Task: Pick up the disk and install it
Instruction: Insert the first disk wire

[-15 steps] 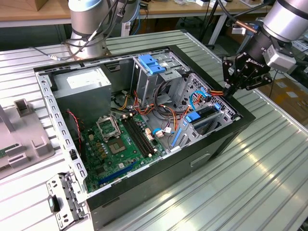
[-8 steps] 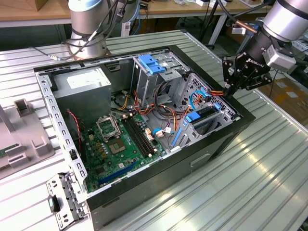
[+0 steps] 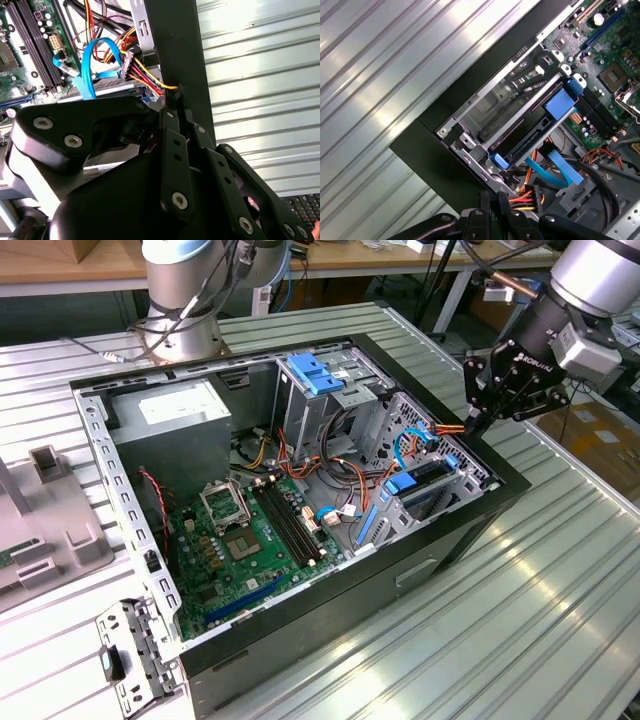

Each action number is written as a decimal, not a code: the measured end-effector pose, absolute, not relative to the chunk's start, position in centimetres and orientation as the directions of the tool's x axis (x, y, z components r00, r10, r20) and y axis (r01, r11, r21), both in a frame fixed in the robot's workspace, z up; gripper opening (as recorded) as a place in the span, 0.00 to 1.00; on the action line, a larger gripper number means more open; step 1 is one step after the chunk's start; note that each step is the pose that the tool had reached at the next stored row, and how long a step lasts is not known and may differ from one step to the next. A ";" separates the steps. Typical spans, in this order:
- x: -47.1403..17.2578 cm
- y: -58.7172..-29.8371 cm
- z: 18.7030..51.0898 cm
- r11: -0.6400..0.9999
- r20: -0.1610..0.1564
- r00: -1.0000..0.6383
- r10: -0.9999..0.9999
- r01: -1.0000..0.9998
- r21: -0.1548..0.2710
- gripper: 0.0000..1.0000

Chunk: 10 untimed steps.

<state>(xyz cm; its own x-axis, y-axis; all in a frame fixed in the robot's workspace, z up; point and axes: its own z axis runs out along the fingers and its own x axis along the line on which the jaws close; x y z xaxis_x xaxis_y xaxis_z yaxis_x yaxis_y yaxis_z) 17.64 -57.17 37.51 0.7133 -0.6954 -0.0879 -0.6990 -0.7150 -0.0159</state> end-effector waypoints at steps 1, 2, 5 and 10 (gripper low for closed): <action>17.4 -57.1 37.5 -0.715 -0.091 0.713 -0.695 -0.699 -0.019 0.17; 17.1 -57.1 37.5 -0.715 -0.095 0.713 -0.694 -0.699 -0.023 0.17; 16.3 -57.1 37.5 -0.714 -0.105 0.713 -0.693 -0.699 -0.033 0.17; 15.5 -58.0 37.5 -0.714 -0.106 0.713 -0.693 -0.699 -0.034 0.17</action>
<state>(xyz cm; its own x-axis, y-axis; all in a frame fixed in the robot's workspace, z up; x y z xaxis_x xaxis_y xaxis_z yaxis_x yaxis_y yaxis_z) 15.49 -58.03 37.48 0.7133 -0.6928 -0.1060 -0.6990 -0.7143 -0.0344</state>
